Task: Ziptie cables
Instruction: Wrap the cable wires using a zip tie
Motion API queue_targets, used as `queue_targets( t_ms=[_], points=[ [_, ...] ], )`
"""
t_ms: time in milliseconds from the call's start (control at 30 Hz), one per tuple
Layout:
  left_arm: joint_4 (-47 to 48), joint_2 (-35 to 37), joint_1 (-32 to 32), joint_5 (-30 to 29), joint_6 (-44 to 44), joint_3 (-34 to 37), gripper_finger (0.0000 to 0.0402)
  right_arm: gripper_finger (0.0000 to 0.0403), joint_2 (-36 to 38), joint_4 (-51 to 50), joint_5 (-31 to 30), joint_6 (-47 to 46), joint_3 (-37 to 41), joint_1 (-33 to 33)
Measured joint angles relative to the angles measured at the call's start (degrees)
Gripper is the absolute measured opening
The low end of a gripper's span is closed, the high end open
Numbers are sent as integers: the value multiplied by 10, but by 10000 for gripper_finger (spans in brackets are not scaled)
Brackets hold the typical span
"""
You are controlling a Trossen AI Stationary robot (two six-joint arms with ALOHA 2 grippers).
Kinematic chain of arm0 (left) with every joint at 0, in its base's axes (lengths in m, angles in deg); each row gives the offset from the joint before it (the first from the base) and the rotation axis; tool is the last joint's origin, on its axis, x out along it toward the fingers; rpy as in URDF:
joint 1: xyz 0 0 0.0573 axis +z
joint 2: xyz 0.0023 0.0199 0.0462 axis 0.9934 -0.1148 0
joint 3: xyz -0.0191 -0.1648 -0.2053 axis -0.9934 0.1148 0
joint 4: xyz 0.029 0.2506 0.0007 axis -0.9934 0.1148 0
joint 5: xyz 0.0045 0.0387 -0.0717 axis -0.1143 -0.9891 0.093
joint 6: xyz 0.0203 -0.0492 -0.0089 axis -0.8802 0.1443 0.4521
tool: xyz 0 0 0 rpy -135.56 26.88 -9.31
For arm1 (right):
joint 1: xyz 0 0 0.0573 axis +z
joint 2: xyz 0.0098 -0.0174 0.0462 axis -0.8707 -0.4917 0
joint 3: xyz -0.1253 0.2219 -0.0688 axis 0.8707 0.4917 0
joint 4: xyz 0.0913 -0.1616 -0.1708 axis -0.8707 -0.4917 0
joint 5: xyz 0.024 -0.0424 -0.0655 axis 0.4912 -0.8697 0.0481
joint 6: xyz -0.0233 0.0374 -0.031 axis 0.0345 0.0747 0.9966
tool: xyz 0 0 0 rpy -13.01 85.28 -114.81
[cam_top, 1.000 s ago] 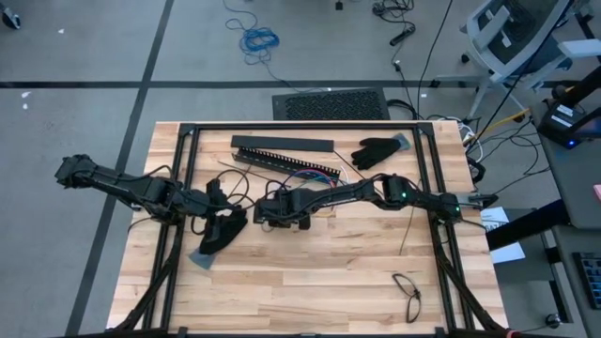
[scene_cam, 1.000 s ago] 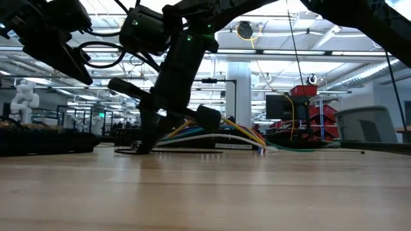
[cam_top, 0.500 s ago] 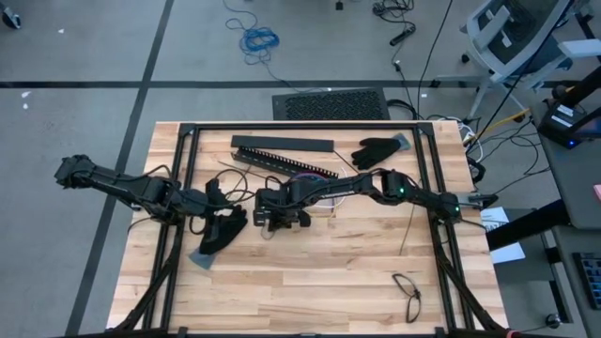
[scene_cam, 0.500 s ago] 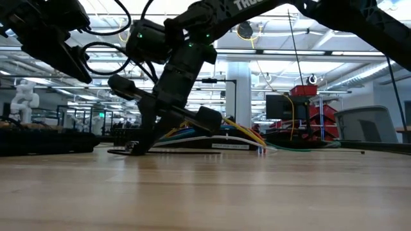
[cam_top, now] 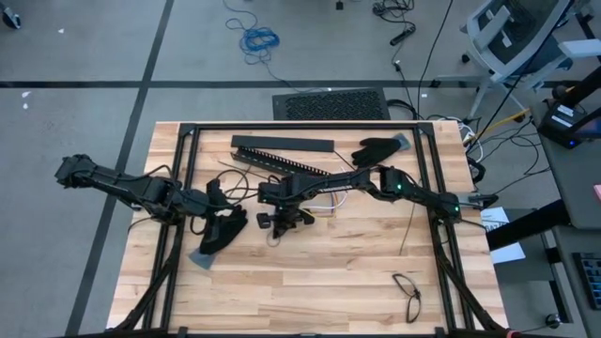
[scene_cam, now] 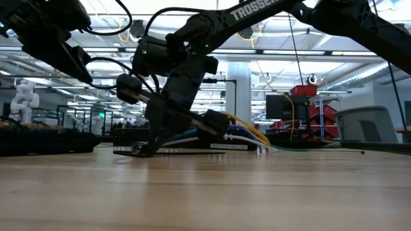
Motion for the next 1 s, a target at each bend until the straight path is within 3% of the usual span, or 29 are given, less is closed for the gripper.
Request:
queue_targets(
  t_ms=[300,767,1000],
  points=[
    [3,0,0,0,4,0,142,0,1,-58,-30,16,0,12],
    [5,0,0,29,4,0,142,0,10,-144,78,125,3,-3],
    [11,0,0,30,4,0,142,0,18,-218,48,156,3,-2]
  ],
)
